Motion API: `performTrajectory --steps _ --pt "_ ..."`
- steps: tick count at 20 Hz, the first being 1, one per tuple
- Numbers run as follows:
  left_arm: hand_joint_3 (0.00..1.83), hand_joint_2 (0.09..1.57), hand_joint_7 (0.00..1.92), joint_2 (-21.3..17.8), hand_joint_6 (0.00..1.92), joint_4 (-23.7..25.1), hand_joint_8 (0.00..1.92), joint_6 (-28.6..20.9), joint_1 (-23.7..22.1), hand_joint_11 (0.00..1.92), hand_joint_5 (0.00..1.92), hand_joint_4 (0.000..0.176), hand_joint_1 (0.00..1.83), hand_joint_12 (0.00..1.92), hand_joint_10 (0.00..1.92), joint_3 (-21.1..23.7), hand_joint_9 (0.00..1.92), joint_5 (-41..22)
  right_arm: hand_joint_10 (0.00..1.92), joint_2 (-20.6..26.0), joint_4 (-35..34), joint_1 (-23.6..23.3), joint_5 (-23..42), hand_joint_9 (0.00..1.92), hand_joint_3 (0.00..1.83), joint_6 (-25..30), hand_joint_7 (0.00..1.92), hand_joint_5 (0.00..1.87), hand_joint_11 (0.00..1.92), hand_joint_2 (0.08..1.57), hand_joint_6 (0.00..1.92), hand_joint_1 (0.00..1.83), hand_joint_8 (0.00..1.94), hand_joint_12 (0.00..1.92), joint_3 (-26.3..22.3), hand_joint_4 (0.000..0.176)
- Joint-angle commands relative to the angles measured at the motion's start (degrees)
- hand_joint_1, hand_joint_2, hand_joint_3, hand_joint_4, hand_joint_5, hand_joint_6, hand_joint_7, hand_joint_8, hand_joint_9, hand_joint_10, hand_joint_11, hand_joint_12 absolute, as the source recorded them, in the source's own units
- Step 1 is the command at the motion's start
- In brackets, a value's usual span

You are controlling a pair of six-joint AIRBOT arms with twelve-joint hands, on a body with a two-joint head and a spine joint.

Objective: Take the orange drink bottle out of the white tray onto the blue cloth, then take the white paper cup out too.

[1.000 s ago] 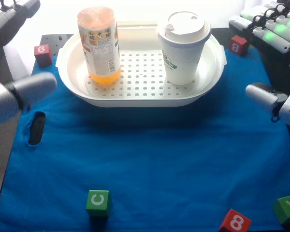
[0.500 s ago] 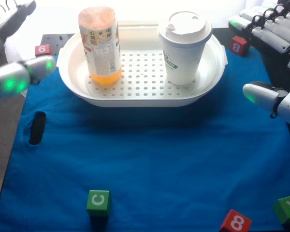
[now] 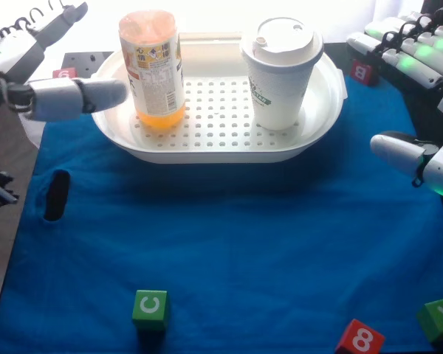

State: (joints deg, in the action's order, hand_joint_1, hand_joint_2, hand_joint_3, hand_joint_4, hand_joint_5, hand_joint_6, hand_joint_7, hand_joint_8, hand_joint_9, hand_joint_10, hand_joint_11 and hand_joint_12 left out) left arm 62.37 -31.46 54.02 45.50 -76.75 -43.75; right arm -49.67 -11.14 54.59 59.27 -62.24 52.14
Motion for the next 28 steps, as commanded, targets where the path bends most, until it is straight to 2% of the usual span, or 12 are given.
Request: performTrajectory --steps 1,10,11,12,13,14,18,21,24,25,27,28 --pt "0.00 0.80 0.00 0.30 0.00 1.40 0.00 -0.54 -1.29 0.00 0.00 0.176 0.51 0.00 0.00 -0.50 0.00 -6.43 0.00 -0.12 0.24 -0.05 7.09 0.00 0.00 -0.15 0.00 0.00 0.00 1.43 0.00 0.30 0.00 0.00 -0.12 0.002" --pt "0.00 0.86 0.00 5.62 0.00 9.98 0.00 -7.02 -7.97 0.01 0.00 0.162 0.71 0.00 0.00 -4.87 0.00 -3.98 0.00 -0.13 0.22 0.30 7.09 0.00 0.00 -0.15 0.00 0.00 0.00 1.42 0.00 0.46 0.00 0.00 -0.26 0.000" --pt "0.00 0.92 0.06 6.19 0.03 10.48 0.05 -7.37 -8.36 0.00 0.03 0.146 0.81 1.09 0.34 -5.34 0.00 -3.42 0.00 -0.13 0.22 0.32 7.10 0.00 0.00 -0.15 0.00 0.00 0.00 1.42 0.00 0.47 0.00 0.00 -0.26 0.000" --pt "0.00 0.96 0.18 7.18 0.47 11.17 0.48 -7.50 -8.92 0.00 0.10 0.126 0.89 1.70 0.96 -6.08 0.02 -2.27 0.00 -0.13 0.22 0.34 7.10 0.00 0.00 -0.15 0.00 0.00 0.00 1.41 0.00 0.48 0.00 0.00 -0.25 0.000" --pt "0.02 1.02 0.30 7.54 0.87 11.39 0.92 -7.66 -8.98 0.07 0.18 0.059 0.97 1.88 1.29 -6.25 0.20 -1.97 0.00 -0.14 0.22 0.34 7.10 0.00 0.00 -0.15 0.00 0.00 0.00 1.41 0.00 0.49 0.00 0.00 -0.24 0.000" --pt "0.03 1.06 0.44 7.73 1.02 11.69 1.06 -7.97 -8.98 0.09 0.27 0.010 0.98 1.91 1.35 -6.31 0.33 -1.81 0.00 -0.14 0.21 0.34 7.11 0.00 0.00 -0.15 0.00 0.00 0.00 1.41 0.00 0.49 0.00 0.00 -0.24 0.000" --pt "0.01 1.20 0.88 7.94 1.12 12.27 1.44 -8.19 -8.98 1.02 0.74 0.000 1.22 1.92 1.66 -6.43 1.11 -1.64 0.00 -0.14 0.04 0.47 7.11 0.00 0.00 -0.14 0.00 0.00 0.00 1.41 0.00 0.51 0.00 0.00 -0.25 0.000" --pt "0.00 1.19 1.00 7.49 1.21 13.43 1.49 -9.50 -8.96 1.03 0.82 0.000 1.08 1.92 1.68 -6.02 1.15 -3.14 0.00 -0.20 -0.10 0.67 7.11 0.00 0.00 -0.14 0.00 0.00 0.00 1.41 0.00 0.50 0.00 0.00 -0.26 0.000" --pt "0.01 1.22 0.80 4.91 1.18 15.19 1.50 -9.69 -8.97 0.75 0.77 0.000 1.17 1.88 1.61 -3.04 0.79 -8.08 0.00 -0.22 -0.27 0.74 7.11 0.00 0.00 -0.14 0.00 0.00 0.00 1.41 0.00 0.50 0.00 0.00 -0.26 0.001" --pt "0.01 1.24 0.75 3.44 1.33 16.44 1.71 -9.69 -8.97 0.91 0.74 0.012 1.01 1.91 1.86 -1.20 0.86 -11.50 0.00 -0.22 -0.31 0.77 7.11 0.00 0.00 -0.14 0.00 0.00 0.00 1.41 0.00 0.50 0.00 0.00 -0.26 0.013" --pt "0.00 1.26 0.79 0.83 1.25 18.65 1.55 -9.68 -8.97 0.99 0.67 0.000 1.18 1.92 1.76 1.82 0.96 -16.88 0.00 -0.23 -0.39 0.83 7.12 0.00 0.00 -0.14 0.00 0.00 0.00 1.42 0.00 0.50 0.00 0.00 -0.29 0.016" --pt "0.00 1.27 0.70 -0.19 1.31 19.43 1.58 -9.68 -8.96 0.62 0.69 0.000 1.13 1.92 1.62 2.88 0.63 -18.76 0.00 -0.25 -0.43 0.85 7.12 0.00 0.00 -0.14 0.00 0.00 0.00 1.42 0.00 0.50 0.00 0.00 -0.32 0.005"
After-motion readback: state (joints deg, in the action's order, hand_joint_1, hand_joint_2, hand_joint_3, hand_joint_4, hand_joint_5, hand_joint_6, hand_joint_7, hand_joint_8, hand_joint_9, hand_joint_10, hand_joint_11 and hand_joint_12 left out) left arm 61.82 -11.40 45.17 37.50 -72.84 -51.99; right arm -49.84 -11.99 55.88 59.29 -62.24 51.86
